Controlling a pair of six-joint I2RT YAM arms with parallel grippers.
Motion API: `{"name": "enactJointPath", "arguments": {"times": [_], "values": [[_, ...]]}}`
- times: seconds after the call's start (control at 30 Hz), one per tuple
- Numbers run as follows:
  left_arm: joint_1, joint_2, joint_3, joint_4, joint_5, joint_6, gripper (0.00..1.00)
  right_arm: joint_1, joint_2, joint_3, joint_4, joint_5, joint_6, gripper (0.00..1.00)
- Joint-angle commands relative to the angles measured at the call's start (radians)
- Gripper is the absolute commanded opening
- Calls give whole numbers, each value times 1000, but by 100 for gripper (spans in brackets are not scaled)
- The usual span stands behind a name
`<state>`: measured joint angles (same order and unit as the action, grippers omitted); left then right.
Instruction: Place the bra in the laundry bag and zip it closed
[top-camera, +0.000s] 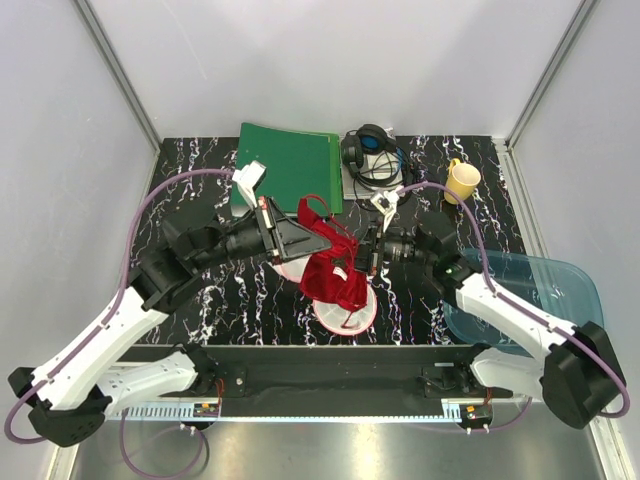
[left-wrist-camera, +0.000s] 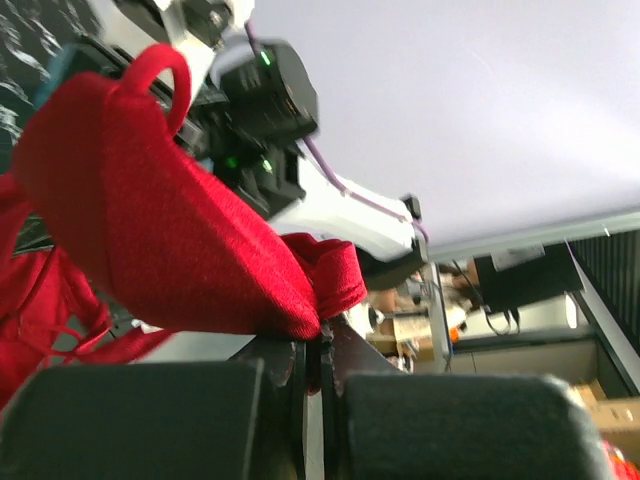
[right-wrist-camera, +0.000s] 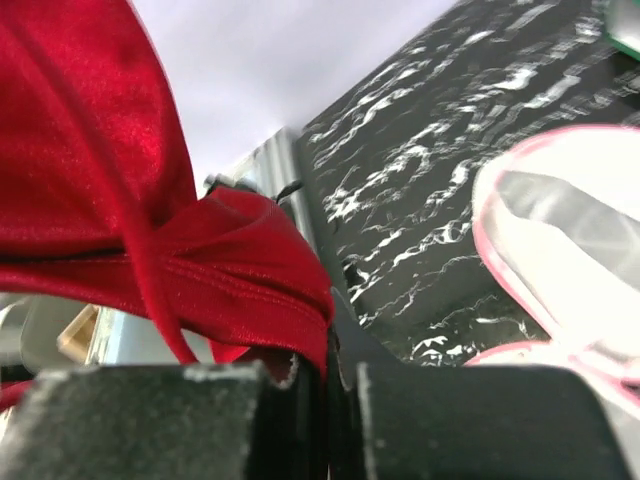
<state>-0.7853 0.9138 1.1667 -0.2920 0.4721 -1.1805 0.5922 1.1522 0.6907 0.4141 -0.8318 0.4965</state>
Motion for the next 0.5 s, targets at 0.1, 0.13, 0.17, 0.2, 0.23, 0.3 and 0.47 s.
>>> {"name": "enactJointPath", "arguments": {"times": [0.1,0.13,0.17,0.2,0.23,0.3,0.47], "values": [[-8,43,-53,170,-214,21,0,4,-178,-62,-263,601,321,0],[-11,69,-108,286,-223,13,0,4,-204,-74,-288,685,370,0],[-15,89,-133,347,-227,6,0,4,-215,-88,-291,715,449,0],[-19,140,-154,391,-228,-20,0,3,-223,-105,-304,753,486,0],[-22,167,-189,497,-213,-36,0,4,-232,-111,-331,823,544,0],[-34,253,-214,601,-204,-53,0,4,-229,-120,-366,899,591,0],[-39,391,-242,761,-217,-25,0,-55,-191,-143,-442,1025,697,0]]}}
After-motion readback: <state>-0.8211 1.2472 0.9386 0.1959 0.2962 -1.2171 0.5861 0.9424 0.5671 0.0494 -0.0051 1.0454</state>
